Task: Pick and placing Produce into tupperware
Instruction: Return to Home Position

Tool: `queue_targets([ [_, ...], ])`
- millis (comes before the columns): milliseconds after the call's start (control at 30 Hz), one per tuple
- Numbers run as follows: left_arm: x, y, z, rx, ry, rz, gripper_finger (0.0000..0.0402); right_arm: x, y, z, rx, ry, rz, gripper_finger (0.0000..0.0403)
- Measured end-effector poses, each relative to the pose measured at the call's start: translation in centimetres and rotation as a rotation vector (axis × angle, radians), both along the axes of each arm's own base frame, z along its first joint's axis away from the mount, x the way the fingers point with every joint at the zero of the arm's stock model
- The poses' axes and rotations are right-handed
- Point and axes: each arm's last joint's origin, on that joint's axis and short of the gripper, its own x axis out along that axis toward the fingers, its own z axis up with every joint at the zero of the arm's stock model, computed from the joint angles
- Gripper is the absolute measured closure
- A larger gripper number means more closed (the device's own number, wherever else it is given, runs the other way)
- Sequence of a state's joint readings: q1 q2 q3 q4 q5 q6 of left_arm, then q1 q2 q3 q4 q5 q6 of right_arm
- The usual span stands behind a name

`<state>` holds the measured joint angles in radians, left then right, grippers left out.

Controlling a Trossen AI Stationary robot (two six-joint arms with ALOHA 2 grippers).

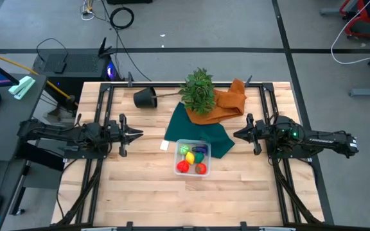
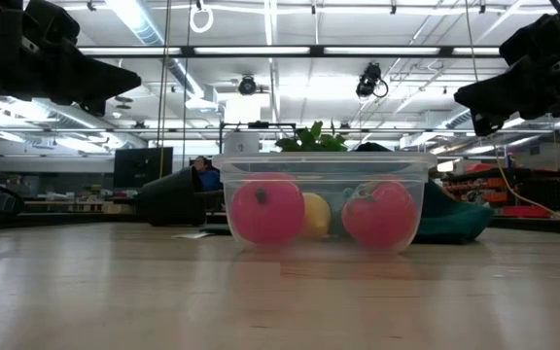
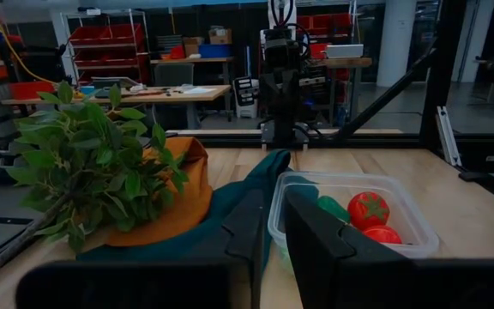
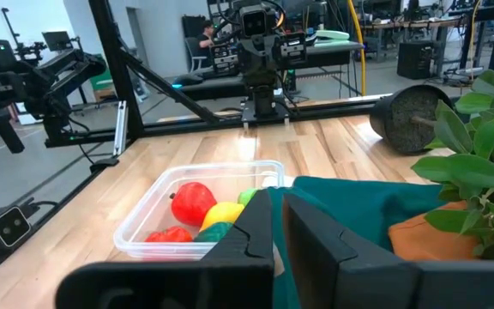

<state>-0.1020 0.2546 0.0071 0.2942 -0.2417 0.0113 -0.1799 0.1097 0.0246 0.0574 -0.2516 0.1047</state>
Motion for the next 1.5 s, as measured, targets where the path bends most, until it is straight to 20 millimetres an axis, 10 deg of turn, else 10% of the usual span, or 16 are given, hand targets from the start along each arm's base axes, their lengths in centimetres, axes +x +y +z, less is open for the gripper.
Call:
queue_targets([
  [1500, 0.00, 0.00, -0.01, 0.000, 0.001, 0.000, 0.0341, 0.00, 0.00, -0.01, 0.000, 0.000, 0.000, 0.0402],
])
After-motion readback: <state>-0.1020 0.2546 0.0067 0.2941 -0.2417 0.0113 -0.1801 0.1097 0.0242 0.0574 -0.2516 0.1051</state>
